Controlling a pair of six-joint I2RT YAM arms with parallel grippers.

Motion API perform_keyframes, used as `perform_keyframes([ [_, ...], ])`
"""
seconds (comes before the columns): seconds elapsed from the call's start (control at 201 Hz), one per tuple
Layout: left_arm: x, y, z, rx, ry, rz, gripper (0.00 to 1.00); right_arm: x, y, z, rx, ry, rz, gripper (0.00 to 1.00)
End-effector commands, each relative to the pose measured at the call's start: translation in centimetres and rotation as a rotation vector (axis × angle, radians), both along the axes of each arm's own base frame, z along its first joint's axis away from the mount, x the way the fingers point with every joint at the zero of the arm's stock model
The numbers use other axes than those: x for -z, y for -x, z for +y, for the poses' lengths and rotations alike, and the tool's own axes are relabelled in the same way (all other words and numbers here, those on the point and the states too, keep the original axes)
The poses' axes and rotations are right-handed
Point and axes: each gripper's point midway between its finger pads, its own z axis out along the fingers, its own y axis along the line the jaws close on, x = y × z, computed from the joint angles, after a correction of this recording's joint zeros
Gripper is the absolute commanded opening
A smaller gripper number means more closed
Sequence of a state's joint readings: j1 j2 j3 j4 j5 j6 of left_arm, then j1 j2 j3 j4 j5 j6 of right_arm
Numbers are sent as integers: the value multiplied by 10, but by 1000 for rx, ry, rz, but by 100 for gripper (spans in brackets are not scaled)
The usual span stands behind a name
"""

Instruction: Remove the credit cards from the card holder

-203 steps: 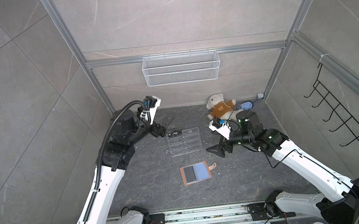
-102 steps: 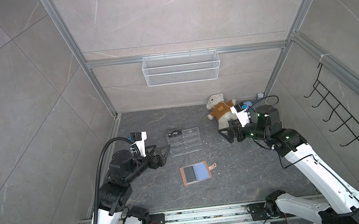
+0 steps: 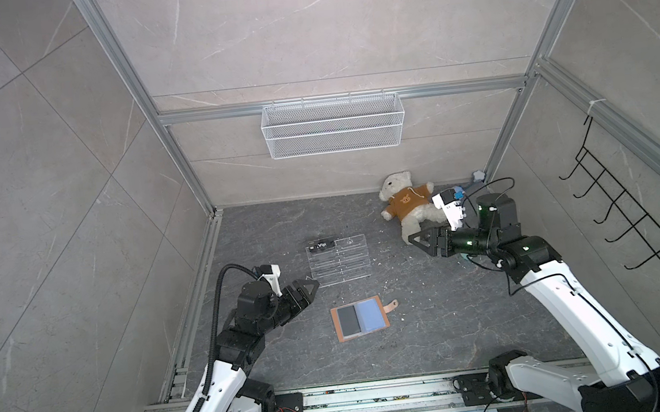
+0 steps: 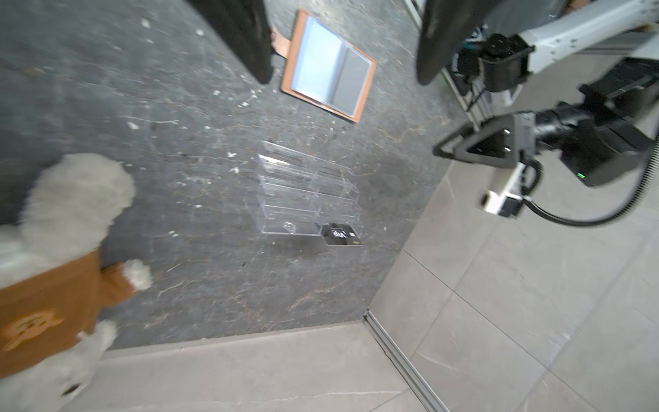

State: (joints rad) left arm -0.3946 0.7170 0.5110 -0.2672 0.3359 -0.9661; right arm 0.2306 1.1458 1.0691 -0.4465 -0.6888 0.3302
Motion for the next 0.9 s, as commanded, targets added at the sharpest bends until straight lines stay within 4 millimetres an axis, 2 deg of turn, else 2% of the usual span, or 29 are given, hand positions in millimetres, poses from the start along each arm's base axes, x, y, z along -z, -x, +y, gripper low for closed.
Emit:
perform_keyframes([
  [0.0, 4, 0, -19, 10, 109, 58, 80, 40, 2, 17, -40, -97, 199, 38],
  [0.06, 17, 2, -27, 20, 117, 96, 78, 64, 4, 26, -53, -88, 263, 29],
  [0.194, 48, 6, -38, 9, 132, 179, 74, 109, 19, 63, -110, -21, 334, 25],
  [0.279, 60, 5, -43, 0, 159, 199, 72, 136, 25, 84, -129, 23, 394, 18],
  [0.378, 69, 5, -46, 2, 160, 219, 71, 158, 27, 103, -144, 42, 434, 13],
  [0.453, 78, 8, -48, 0, 158, 256, 68, 167, 29, 114, -159, 56, 440, 11],
  [0.642, 102, 14, -44, -32, 150, 321, 62, 194, 33, 126, -168, 104, 474, 8],
  [0.896, 111, 15, -50, -11, 151, 345, 60, 223, 41, 125, -163, 173, 501, 4],
])
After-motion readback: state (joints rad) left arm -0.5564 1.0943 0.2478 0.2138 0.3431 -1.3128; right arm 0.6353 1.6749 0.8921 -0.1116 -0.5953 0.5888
